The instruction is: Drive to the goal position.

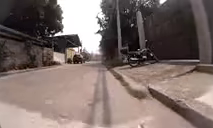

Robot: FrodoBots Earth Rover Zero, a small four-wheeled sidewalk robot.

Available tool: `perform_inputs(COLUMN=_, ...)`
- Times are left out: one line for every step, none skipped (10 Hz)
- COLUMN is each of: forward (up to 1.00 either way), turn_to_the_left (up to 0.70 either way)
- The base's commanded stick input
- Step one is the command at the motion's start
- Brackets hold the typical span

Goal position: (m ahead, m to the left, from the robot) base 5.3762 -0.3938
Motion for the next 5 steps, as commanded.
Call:
perform_inputs(forward=0.85, turn_to_the_left=0.00)
perform_inputs(forward=0.85, turn_to_the_left=0.00)
perform_inputs(forward=0.85, turn_to_the_left=0.00)
perform_inputs(forward=0.85, turn_to_the_left=0.04)
perform_inputs(forward=0.85, turn_to_the_left=0.28)
